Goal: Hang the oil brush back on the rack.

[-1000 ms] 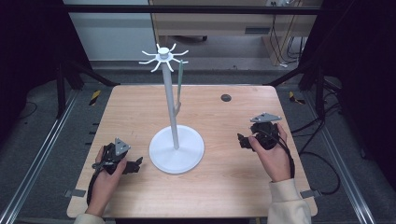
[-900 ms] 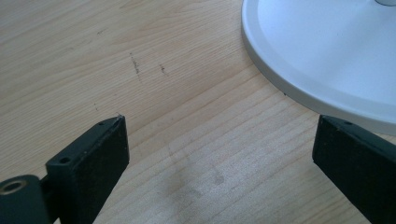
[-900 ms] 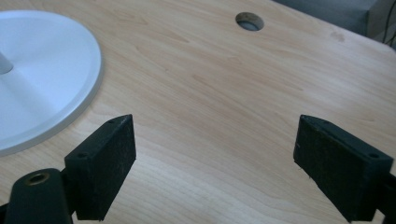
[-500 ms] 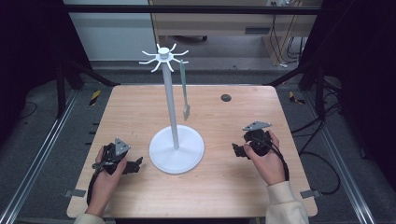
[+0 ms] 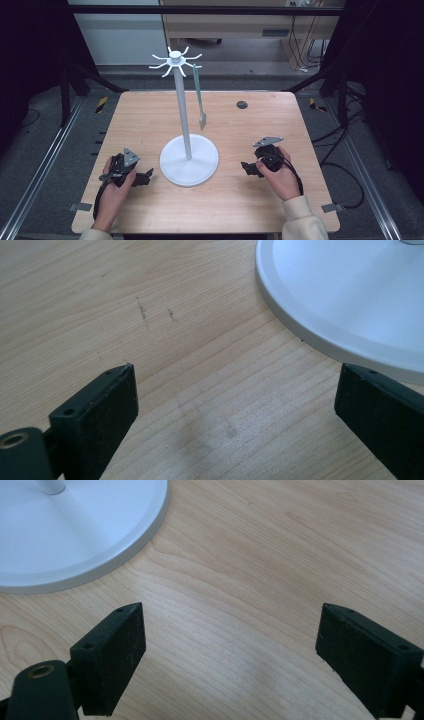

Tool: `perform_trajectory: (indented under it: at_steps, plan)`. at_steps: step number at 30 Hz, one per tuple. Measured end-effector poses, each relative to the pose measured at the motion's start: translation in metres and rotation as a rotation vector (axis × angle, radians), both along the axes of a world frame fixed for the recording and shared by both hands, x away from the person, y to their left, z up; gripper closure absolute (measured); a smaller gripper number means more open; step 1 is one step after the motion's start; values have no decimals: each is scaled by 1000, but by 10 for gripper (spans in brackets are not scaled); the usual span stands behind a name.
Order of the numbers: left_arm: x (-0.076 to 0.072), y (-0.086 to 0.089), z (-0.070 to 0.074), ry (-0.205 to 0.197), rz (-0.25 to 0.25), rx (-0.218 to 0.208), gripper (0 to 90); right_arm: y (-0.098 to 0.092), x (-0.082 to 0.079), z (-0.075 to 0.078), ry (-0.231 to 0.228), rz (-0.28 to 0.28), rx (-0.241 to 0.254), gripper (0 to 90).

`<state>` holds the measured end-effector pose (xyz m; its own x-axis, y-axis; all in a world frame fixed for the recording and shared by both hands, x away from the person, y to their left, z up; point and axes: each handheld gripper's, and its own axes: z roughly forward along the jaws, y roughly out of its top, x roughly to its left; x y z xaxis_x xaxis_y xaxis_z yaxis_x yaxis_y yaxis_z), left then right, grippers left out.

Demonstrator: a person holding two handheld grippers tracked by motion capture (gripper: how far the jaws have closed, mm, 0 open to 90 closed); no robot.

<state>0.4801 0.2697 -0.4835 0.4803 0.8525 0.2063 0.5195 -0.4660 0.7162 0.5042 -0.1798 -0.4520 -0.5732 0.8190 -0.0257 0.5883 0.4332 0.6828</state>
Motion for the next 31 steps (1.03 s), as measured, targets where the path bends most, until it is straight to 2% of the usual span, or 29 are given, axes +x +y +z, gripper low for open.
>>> perform_trajectory:
  at_steps: [8,12,16,19,31]
  plan:
    - [0,0,0,-1,0,1,33,6,0,-6,8,29,28,131]
    - [0,0,0,0,-1,3,33,13,-1,-10,-2,56,30,131]
    - [0,0,0,0,-3,5,33,19,-1,-17,10,78,34,131]
    - [0,-1,0,1,-3,5,33,23,-2,-21,-3,99,22,133]
    - [0,-1,-1,1,-3,3,33,30,-4,-35,-15,135,72,125]
